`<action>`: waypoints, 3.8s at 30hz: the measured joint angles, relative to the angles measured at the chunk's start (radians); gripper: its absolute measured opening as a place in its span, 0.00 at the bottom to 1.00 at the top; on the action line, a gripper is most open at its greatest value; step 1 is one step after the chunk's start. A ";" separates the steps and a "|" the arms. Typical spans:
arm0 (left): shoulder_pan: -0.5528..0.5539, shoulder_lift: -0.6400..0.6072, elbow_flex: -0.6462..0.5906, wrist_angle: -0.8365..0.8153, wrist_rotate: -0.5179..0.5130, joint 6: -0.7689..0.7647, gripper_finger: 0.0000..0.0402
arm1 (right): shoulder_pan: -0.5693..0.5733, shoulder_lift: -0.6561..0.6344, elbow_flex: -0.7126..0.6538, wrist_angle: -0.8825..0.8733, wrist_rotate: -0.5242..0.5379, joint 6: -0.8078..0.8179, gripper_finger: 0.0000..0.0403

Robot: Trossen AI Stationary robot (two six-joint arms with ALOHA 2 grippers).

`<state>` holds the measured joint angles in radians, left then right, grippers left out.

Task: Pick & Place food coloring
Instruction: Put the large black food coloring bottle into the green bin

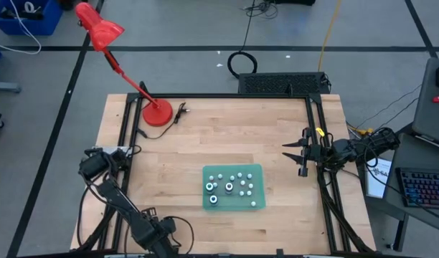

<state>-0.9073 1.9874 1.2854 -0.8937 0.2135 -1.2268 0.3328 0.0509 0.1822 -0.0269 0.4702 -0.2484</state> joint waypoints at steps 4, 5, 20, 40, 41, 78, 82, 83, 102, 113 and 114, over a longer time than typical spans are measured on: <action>0.001 -0.001 -0.033 0.023 0.004 -0.011 0.54 | 0.000 0.000 0.000 0.000 0.000 0.000 0.29; 0.000 0.000 -0.033 0.023 -0.001 -0.001 0.53 | 0.000 0.000 0.000 0.000 0.000 0.000 0.29; 0.054 0.004 -0.019 0.022 -0.267 0.038 0.24 | 0.000 0.000 0.000 0.000 0.000 0.000 0.29; 0.002 -0.012 0.451 -0.352 -1.439 0.415 0.22 | 0.000 0.000 0.000 0.000 0.000 -0.107 0.29; 0.007 -0.021 0.451 -0.351 -1.449 0.430 0.22 | 0.000 0.000 0.000 0.000 0.000 -0.108 0.29; 0.804 -0.175 0.453 0.772 -0.053 1.783 0.22 | 0.001 0.016 0.000 0.259 -0.374 0.162 0.29; 0.874 -0.168 0.446 0.776 0.089 1.798 0.22 | 0.000 0.081 0.000 0.332 0.045 0.053 0.29; 0.894 -0.165 0.438 0.805 0.136 1.796 0.22 | 0.000 0.112 0.000 0.363 0.048 0.010 0.29; 1.009 -0.156 0.333 1.045 0.329 1.703 0.22 | -0.182 1.040 0.184 1.151 -0.126 -0.252 0.62; 1.009 -0.156 0.333 1.019 0.328 1.691 0.22 | -0.226 1.100 0.245 1.128 -0.213 -0.224 0.57; 1.010 -0.156 0.333 1.019 0.327 1.692 0.22 | -0.225 1.094 0.245 1.131 -0.213 -0.228 0.56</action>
<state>0.1027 1.8317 1.6184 0.1253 0.5406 0.4648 0.1083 1.1449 0.4271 1.1044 0.2569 -0.4762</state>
